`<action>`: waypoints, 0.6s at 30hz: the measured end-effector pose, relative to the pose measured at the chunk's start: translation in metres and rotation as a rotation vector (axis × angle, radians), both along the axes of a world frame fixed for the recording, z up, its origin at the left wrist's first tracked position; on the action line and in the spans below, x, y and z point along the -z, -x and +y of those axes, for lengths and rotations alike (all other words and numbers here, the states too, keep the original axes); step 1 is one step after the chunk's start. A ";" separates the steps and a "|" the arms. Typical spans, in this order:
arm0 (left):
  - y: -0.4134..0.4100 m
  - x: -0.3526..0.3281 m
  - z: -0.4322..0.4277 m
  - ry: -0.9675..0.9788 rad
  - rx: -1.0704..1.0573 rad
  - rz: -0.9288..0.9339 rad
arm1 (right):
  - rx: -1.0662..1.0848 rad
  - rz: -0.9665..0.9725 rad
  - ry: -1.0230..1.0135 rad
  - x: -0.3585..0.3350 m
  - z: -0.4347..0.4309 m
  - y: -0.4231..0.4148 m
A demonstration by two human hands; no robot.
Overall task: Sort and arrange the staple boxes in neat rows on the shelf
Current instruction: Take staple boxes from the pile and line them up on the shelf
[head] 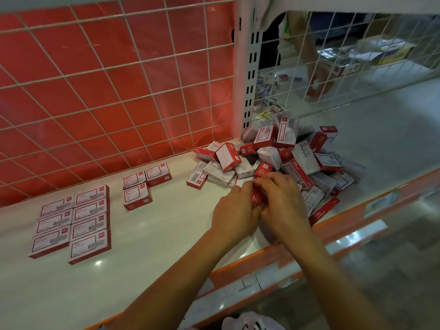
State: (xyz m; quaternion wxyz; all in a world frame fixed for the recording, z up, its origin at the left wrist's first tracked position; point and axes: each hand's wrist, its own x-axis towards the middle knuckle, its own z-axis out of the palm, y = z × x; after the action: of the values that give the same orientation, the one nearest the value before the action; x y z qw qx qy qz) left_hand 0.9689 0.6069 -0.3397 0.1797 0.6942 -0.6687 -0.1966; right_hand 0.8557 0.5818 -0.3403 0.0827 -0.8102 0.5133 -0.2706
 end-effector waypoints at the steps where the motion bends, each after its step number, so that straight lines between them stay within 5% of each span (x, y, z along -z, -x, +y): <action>1: 0.000 0.001 0.000 -0.001 0.000 0.002 | -0.009 0.010 0.009 0.000 0.000 0.001; 7: -0.008 -0.004 0.003 0.049 -0.052 0.160 | -0.030 -0.024 0.004 0.000 -0.002 0.003; 18: -0.038 -0.021 0.027 -0.119 -0.269 0.938 | -0.118 -0.108 -0.022 -0.014 0.010 -0.015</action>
State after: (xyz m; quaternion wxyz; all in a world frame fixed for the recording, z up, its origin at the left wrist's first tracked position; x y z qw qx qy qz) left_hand 1.0070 0.6340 -0.3184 0.4453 0.6203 -0.4076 -0.5008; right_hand 0.8709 0.5914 -0.3267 0.1349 -0.8224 0.4622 -0.3031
